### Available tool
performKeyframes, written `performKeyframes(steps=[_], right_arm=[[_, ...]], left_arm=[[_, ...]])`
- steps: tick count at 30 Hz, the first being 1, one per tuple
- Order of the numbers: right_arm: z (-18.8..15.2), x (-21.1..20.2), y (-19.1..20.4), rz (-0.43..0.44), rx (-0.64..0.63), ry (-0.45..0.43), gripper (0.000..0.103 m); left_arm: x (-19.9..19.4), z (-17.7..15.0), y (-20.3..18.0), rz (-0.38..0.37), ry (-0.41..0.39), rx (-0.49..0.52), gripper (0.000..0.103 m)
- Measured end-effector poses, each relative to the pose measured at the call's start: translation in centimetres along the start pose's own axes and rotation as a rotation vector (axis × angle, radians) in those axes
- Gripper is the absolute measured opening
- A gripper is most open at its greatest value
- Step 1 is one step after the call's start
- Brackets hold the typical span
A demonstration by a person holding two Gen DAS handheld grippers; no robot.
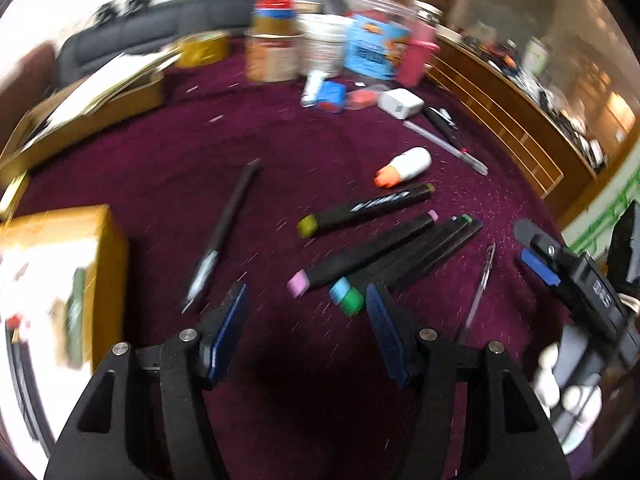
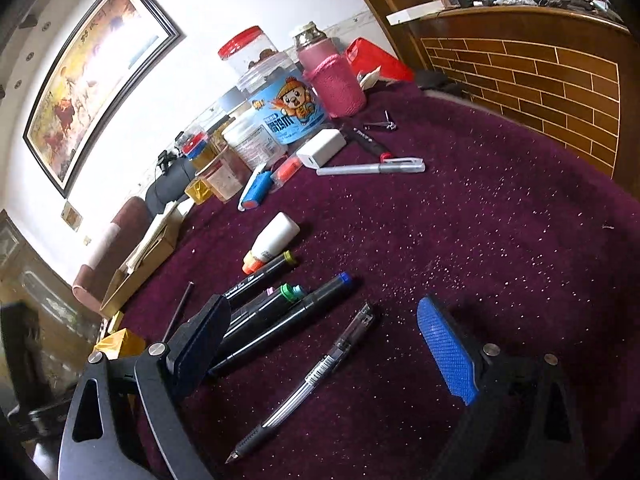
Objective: Organize rigid objects
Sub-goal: 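Grasp a black marker with a yellow cap using the left gripper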
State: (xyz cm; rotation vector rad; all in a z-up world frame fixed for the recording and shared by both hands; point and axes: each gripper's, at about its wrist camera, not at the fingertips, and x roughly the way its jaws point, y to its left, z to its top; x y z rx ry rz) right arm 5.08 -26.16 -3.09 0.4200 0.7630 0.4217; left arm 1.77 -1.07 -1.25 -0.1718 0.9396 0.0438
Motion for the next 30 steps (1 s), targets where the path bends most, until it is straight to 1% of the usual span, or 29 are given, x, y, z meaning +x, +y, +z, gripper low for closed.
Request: performKeyframes(steps=[2, 3, 4, 6, 8, 9, 10, 11, 12, 14, 15, 17, 19, 20, 22, 25, 26, 28, 29, 30], right_arm=[[-0.1, 0.1, -0.4, 0.008, 0.012, 0.008, 0.092], [-0.2, 0.2, -0.6, 0.01, 0.022, 0.015, 0.092], [-0.2, 0.2, -0.8, 0.013, 0.029, 0.022, 0.092], [-0.3, 0.4, -1.3, 0.014, 0.051, 0.035, 0.092], [-0.4, 0.8, -1.7, 0.019, 0.07, 0.053, 0.092], [-0.4, 0.9, -1.8, 0.022, 0.077, 0.062, 0.092], [-0.5, 0.9, -1.8, 0.024, 0.08, 0.062, 0.092], [-0.4, 0.9, -1.8, 0.023, 0.081, 0.062, 0.092], [-0.5, 0.9, -1.8, 0.023, 0.079, 0.063, 0.092], [-0.5, 0.9, -1.8, 0.024, 0.08, 0.066, 0.092], [-0.5, 0.9, -1.9, 0.026, 0.082, 0.067, 0.092], [-0.5, 0.8, -2.0, 0.026, 0.086, 0.067, 0.092], [-0.5, 0.8, -1.9, 0.023, 0.084, 0.066, 0.092], [-0.5, 0.9, -1.9, 0.018, 0.079, 0.066, 0.092], [-0.5, 1.0, -1.7, 0.008, 0.066, 0.068, 0.092], [-0.5, 1.1, -1.3, -0.002, 0.045, 0.072, 0.092], [-0.5, 1.1, -1.2, -0.004, 0.042, 0.072, 0.092], [-0.5, 1.2, -1.1, -0.008, 0.038, 0.071, 0.092], [-0.5, 1.2, -1.1, -0.011, 0.035, 0.071, 0.092], [-0.5, 1.3, -1.0, -0.014, 0.031, 0.072, 0.092]], left_arm=[[1.8, 1.2, -1.0, 0.011, 0.01, 0.038, 0.059], [2.6, 1.5, -1.2, 0.025, 0.01, 0.036, 0.059], [3.4, 1.7, -1.4, 0.021, 0.024, 0.027, 0.059], [4.5, 1.2, -1.9, -0.024, 0.064, 0.029, 0.059], [4.4, 0.4, -3.2, -0.086, 0.085, 0.079, 0.057], [4.0, -0.2, -3.9, -0.11, 0.102, 0.112, 0.054], [3.7, -1.0, -4.6, -0.125, 0.137, 0.149, 0.046], [3.3, -1.6, -5.3, -0.127, 0.146, 0.178, 0.045], [2.6, -2.0, -5.6, -0.127, 0.145, 0.202, 0.045], [1.1, -1.9, -5.4, -0.128, 0.105, 0.2, 0.045], [0.3, -1.4, -5.0, -0.119, 0.07, 0.181, 0.045], [-0.5, 0.2, -3.9, -0.076, -0.014, 0.151, 0.045], [-0.4, 2.0, -3.0, -0.026, -0.066, 0.149, 0.045], [0.1, 2.7, -2.9, -0.009, -0.071, 0.158, 0.045], [1.5, 3.6, -3.0, 0.047, -0.06, 0.213, 0.045], [4.1, 3.4, -4.4, 0.129, -0.03, 0.361, 0.045], [4.9, 3.3, -5.0, 0.145, -0.021, 0.395, 0.045], [6.3, 3.1, -6.0, 0.15, 0.004, 0.453, 0.045], [6.4, 3.3, -6.4, 0.158, -0.02, 0.461, 0.044], [6.5, 3.4, -6.7, 0.145, -0.02, 0.458, 0.04]])
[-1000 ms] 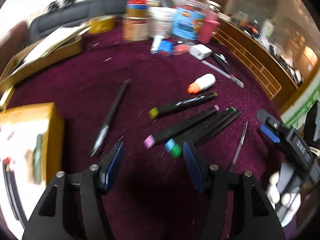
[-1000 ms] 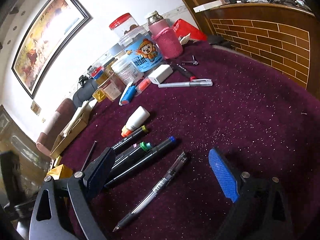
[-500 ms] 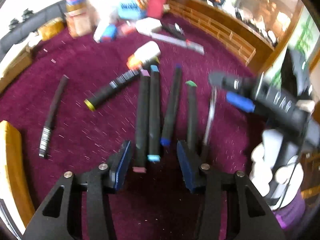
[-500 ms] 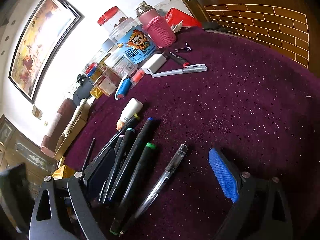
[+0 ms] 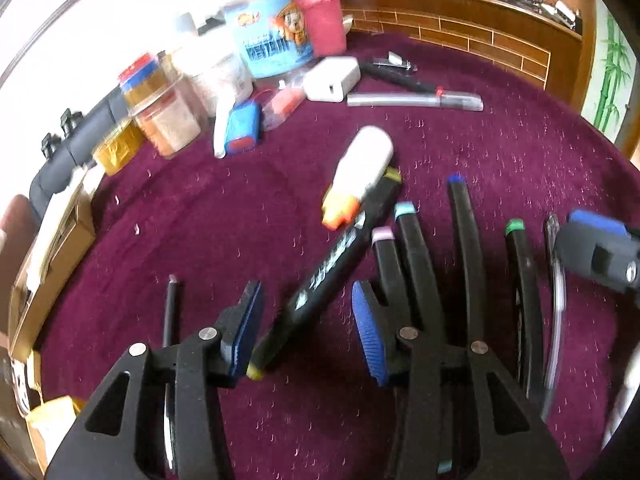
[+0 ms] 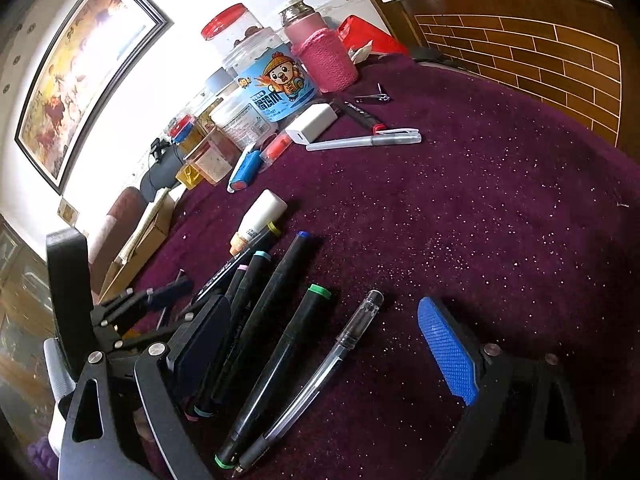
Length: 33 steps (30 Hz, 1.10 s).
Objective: Organize rigid objects
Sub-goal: 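Grasp a black marker with a yellow cap using the left gripper, then carry the marker toward the tray while the right gripper grasps a black pen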
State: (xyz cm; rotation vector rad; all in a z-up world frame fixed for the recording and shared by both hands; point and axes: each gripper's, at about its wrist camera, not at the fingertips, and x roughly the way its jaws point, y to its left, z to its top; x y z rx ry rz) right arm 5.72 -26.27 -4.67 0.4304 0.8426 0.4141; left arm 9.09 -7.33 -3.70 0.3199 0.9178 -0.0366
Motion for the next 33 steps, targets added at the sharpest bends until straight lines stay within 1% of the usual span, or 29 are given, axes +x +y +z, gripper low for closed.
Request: performKeyframes(steps=[1, 2, 5, 6, 10, 13, 16, 17, 19, 22, 25, 26, 29, 33], right_arm=[[0.0, 0.0, 0.0, -0.001, -0.001, -0.001, 0.092], [0.0, 0.0, 0.0, -0.001, -0.001, 0.0, 0.092], [0.0, 0.0, 0.0, -0.002, -0.001, 0.0, 0.092], [0.0, 0.0, 0.1, -0.003, -0.002, 0.0, 0.092], [0.0, 0.0, 0.1, -0.001, -0.002, 0.001, 0.092], [-0.1, 0.0, 0.1, -0.002, -0.002, 0.002, 0.092], [-0.1, 0.0, 0.1, -0.002, -0.002, 0.001, 0.092], [-0.1, 0.0, 0.1, -0.004, -0.003, 0.001, 0.092], [-0.1, 0.0, 0.1, -0.004, -0.003, 0.001, 0.092], [-0.1, 0.0, 0.1, -0.004, -0.003, 0.0, 0.092], [-0.1, 0.0, 0.1, -0.005, -0.004, 0.0, 0.092], [-0.2, 0.0, 0.1, -0.007, -0.006, 0.0, 0.092], [-0.2, 0.0, 0.1, -0.005, -0.004, 0.0, 0.092], [-0.2, 0.0, 0.1, -0.005, -0.005, -0.001, 0.092]], left_arm=[[0.0, 0.0, 0.2, -0.025, 0.013, -0.024, 0.033], [-0.2, -0.1, 0.3, -0.032, 0.026, -0.041, 0.023], [-1.7, -1.3, 0.3, -0.036, 0.039, -0.034, 0.014], [-2.3, -2.0, 0.2, -0.045, 0.044, -0.043, 0.014], [-4.5, -5.2, 1.2, -0.102, 0.068, -0.131, 0.013], [-6.5, -8.1, 1.0, -0.112, 0.078, -0.184, 0.013], [-7.9, -9.7, 0.6, -0.132, 0.08, -0.213, 0.013], [-8.0, -9.8, 0.5, -0.139, 0.078, -0.221, 0.013], [-7.9, -9.5, 0.0, -0.115, 0.066, -0.214, 0.013], [-6.5, -8.7, -0.8, -0.097, 0.076, -0.198, 0.014], [-5.9, -8.2, -1.3, -0.067, 0.031, -0.183, 0.014], [-5.8, -8.1, -1.3, -0.067, 0.024, -0.192, 0.014], [-5.8, -8.4, -0.6, -0.102, 0.018, -0.236, 0.012], [-6.9, -9.8, 0.4, -0.15, -0.002, -0.316, 0.012]])
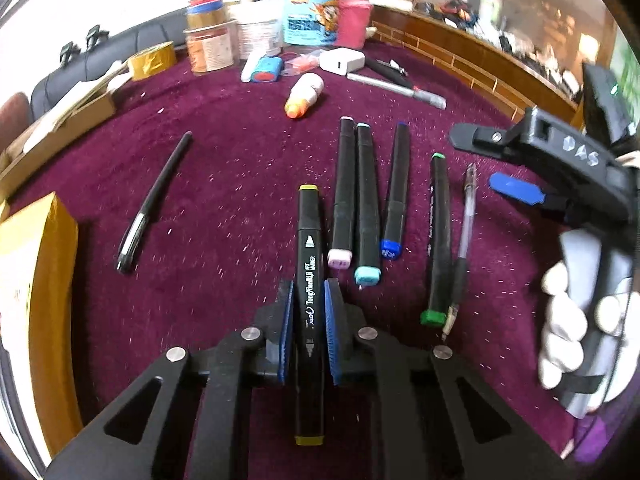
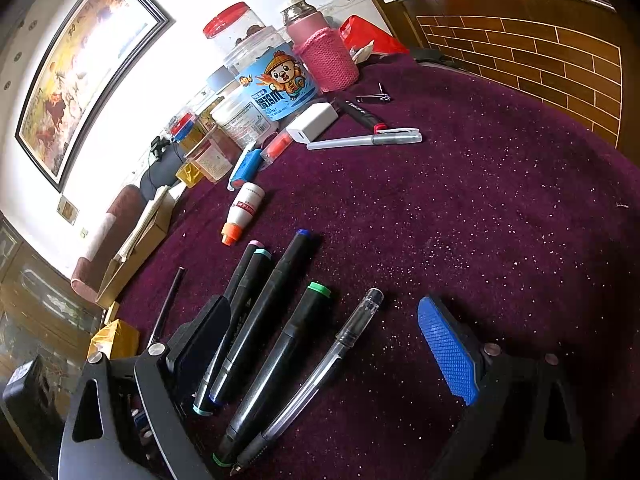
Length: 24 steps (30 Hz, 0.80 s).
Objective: Organize rigid objects
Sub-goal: 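Carry the marker toward the tray while the right gripper grasps a black pen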
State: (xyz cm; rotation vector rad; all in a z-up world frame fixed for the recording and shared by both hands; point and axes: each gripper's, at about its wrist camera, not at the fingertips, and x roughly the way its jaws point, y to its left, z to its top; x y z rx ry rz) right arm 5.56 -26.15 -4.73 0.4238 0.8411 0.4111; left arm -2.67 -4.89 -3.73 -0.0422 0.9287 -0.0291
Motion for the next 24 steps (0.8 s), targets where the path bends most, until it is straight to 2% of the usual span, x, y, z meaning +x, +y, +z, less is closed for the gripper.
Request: performKeyframes(steps=[9, 12, 16, 20, 22, 24], right_arm=[[0.1, 0.0, -0.1, 0.007, 0.007, -0.004, 0.092], [0.2, 0.0, -0.2, 0.011, 0.01, -0.005, 0.092], [0.2, 0.0, -0.2, 0.007, 0.011, -0.01, 0.092], [0.4, -0.4, 0.8, -0.072, -0.035, 0.002, 0.092], [0.6, -2.1, 2.2, -0.077, -0.069, -0.045, 0.092], [0.9, -3.0, 5.0, -0.054, -0.129, -0.033, 0.092]], left_arm=[[-6.7, -3.0, 3.1, -0.162, -0.139, -0.196, 0.012], [-8.7, -4.3, 4.8, -0.195, -0.181, -0.276, 0.012], [-10.9, -6.2, 7.2, -0.2, -0.226, -0.359, 0.012], [-13.1, -7.6, 9.5, -0.199, -0.276, -0.414, 0.012], [-13.8, -8.2, 10.6, -0.2, -0.298, -0.428, 0.012], [-14.0, -8.6, 11.5, -0.202, -0.313, -0.444, 0.012]])
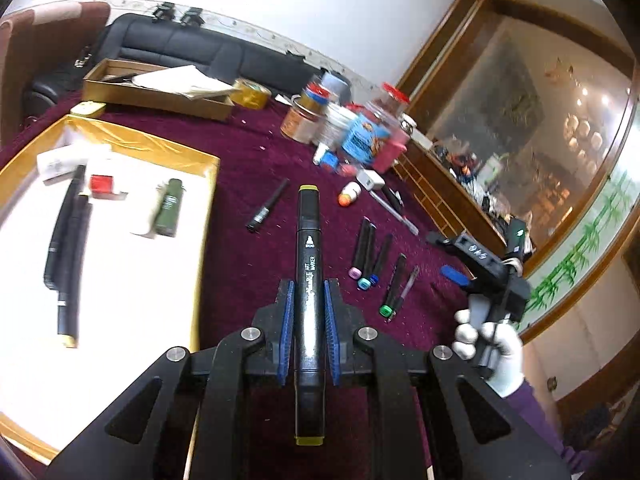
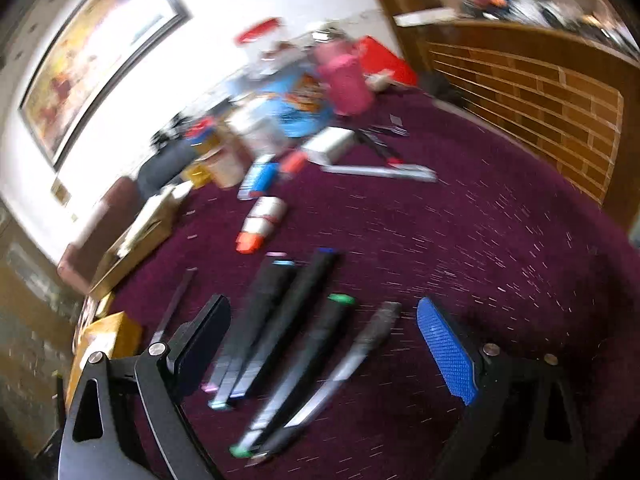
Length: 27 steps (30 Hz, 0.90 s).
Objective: Organize rigid objects
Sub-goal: 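Carry the marker toward the tray while the right gripper grasps a black pen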
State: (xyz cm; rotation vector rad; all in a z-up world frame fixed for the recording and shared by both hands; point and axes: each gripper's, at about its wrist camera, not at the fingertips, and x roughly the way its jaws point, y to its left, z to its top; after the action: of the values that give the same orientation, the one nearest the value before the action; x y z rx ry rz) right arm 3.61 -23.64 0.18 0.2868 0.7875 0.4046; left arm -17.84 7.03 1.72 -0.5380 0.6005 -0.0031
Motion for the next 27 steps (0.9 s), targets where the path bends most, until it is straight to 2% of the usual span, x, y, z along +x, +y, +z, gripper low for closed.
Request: performKeyframes(steps=[4, 8, 9, 11, 13, 19, 21, 23, 25, 27], right_arm=[[0.6, 1.7, 6.2, 0.029, -0.139, 0.08, 0.092], [0.1, 6.4, 13.0, 0.046, -0.244, 0.198, 0.09], [-0.3, 7.9, 14.7, 0.035, -0.272, 0.22, 0.088], [-1.0, 10.8, 17.4, 0.02, -0.31, 0.273, 0.076], [-1.7, 13.2, 19.3, 0.009, -0.319, 0.323, 0.07], [-3.7, 17.4, 22.0, -0.081, -0.342, 0.383, 0.057], [-4.3, 17.4, 22.9, -0.131, -0.405, 0.351, 0.049], [-4.7, 17.3, 23.2, -0.173, -0.449, 0.318, 0.021], [-4.6, 16.9, 22.8, -0.144, -0.445, 0.314, 0.008], [-4.2, 16.4, 21.8, -0.108, -0.402, 0.32, 0.007]], left_arm=[[-0.4, -0.1, 2.3, -0.016, -0.011, -0.054, 0.012], [-1.4, -0.3, 4.4, -0.018, -0.03, -0.099, 0.012], [-1.9, -0.3, 5.0, -0.016, -0.037, -0.108, 0.012], [-2.7, -0.1, 6.0, -0.007, -0.052, -0.121, 0.012], [-3.4, 0.0, 7.0, 0.008, -0.065, -0.13, 0.012], [-4.5, 0.2, 10.0, 0.042, -0.084, -0.172, 0.012], [-4.6, 0.2, 10.9, 0.045, -0.084, -0.19, 0.012], [-4.6, 0.1, 11.7, 0.046, -0.083, -0.211, 0.012], [-4.6, 0.0, 12.3, 0.047, -0.084, -0.23, 0.012], [-4.9, 0.0, 12.6, 0.046, -0.085, -0.24, 0.012]])
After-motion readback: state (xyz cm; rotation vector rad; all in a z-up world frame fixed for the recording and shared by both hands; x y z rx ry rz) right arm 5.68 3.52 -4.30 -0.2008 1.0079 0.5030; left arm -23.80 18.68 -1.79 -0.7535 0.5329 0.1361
